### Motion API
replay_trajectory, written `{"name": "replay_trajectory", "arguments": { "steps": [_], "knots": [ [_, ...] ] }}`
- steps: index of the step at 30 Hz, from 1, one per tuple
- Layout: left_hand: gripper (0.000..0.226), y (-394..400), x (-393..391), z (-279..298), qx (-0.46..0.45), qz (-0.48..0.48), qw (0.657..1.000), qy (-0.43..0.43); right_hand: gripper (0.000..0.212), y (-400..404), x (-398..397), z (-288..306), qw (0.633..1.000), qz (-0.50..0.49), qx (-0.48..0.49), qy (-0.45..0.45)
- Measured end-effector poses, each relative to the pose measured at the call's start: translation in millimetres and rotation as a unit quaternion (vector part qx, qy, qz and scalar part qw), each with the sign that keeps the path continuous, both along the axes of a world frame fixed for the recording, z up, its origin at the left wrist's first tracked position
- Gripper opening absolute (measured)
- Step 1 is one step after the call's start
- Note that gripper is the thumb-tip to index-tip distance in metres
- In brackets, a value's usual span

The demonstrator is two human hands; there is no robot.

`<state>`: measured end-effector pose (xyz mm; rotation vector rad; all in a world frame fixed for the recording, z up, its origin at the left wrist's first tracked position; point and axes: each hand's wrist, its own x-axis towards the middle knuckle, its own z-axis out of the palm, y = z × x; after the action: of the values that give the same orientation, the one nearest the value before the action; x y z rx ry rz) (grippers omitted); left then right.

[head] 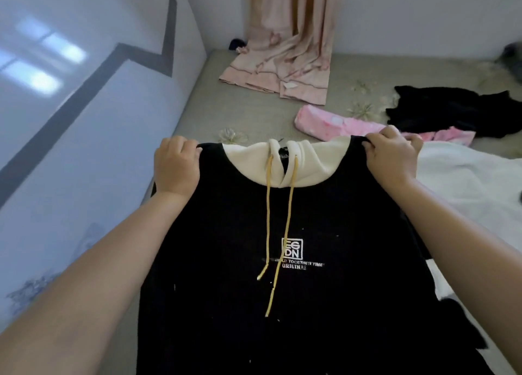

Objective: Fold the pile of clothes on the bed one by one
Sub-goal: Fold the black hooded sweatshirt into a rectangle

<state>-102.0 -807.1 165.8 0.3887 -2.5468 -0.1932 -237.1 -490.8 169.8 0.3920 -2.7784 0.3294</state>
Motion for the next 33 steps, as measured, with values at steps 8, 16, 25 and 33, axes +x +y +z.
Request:
{"name": "replay_trajectory", "arguments": {
  "steps": [8,16,25,33],
  "knots": [
    [0.058,47,5,-178,0.031,-0.073,0.940,-0.331,0.043,-57,77,-161,0.971,0.050,0.087,-0.218],
    [0.063,59,70,-295,0.080,-0.060,0.894,-0.437,0.058,-14,147,-284,0.910,0.108,0.216,-0.337],
    [0.058,39,8,-290,0.161,-0.067,0.947,-0.271,0.026,-40,106,-259,0.973,0.131,0.121,-0.147],
    [0.065,11,-68,-317,0.133,-0.002,0.947,-0.291,0.032,-115,-56,-236,0.986,0.114,0.073,-0.102]
  ]
}}
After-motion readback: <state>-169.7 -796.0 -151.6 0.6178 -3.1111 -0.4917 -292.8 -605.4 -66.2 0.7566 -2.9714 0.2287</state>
